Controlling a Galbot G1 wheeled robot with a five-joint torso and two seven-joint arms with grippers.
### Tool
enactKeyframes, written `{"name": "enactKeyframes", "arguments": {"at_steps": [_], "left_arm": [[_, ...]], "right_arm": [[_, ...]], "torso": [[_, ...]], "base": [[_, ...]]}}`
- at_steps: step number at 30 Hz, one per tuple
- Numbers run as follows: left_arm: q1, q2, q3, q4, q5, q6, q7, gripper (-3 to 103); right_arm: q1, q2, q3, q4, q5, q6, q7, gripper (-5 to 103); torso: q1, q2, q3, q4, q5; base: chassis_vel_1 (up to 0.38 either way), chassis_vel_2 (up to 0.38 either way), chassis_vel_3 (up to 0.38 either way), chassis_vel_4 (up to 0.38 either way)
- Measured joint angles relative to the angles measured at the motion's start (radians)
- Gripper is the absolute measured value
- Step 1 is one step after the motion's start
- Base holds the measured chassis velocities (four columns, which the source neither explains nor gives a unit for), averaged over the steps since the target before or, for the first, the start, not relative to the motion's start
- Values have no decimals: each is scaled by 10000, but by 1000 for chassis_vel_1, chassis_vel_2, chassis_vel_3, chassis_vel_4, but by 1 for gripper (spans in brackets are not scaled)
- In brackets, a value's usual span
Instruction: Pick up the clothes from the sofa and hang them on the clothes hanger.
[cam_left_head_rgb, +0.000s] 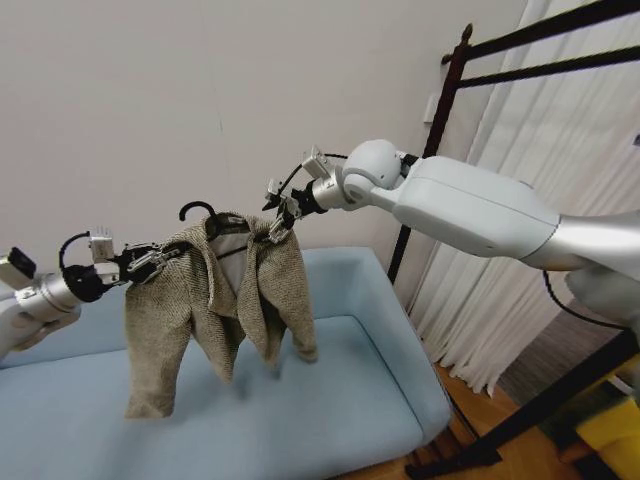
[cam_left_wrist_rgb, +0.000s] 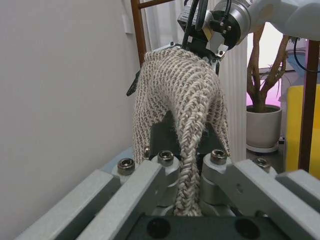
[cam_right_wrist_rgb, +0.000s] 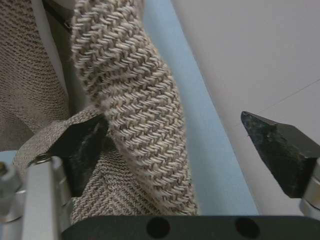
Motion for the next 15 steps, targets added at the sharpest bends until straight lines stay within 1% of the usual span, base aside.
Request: {"name": "enactKeyframes", "arguments": {"at_steps": [1, 5, 7, 10, 11, 13, 15], "left_arm": [[0, 1, -1, 21, 22, 0, 59, 3], [-2, -11, -1, 66, 50, -11, 161, 3], [5, -11, -1, 70, 50, -36, 168, 3], [23, -11, 42, 92, 46, -88, 173, 3], [23, -11, 42, 92, 46, -88, 173, 3], [42, -15, 109, 133, 46, -102, 200, 3], [75, -39, 185, 195, 81, -118, 321, 3]], "right_arm": [[44, -38, -79, 72, 87, -4, -18, 83], [133, -171, -251, 316, 293, -80, -134, 61], [139, -191, -269, 351, 325, -103, -134, 61], [139, -243, -263, 474, 517, -241, -96, 44], [139, -243, -263, 474, 517, -241, -96, 44], [139, -291, -203, 620, 841, -390, 89, 34], [106, -378, -92, 861, 1411, -559, 412, 23]], "torso": [[0, 0, 0, 0, 0], [0, 0, 0, 0, 0], [0, 1, 0, 0, 0], [0, 0, 0, 0, 1], [0, 0, 0, 0, 1], [0, 1, 0, 0, 1], [0, 1, 0, 0, 0]], "base": [[0, 0, 0, 0], [0, 0, 0, 0], [0, 0, 0, 0], [0, 0, 0, 0], [0, 0, 0, 0], [0, 0, 0, 0], [0, 0, 0, 0]]}}
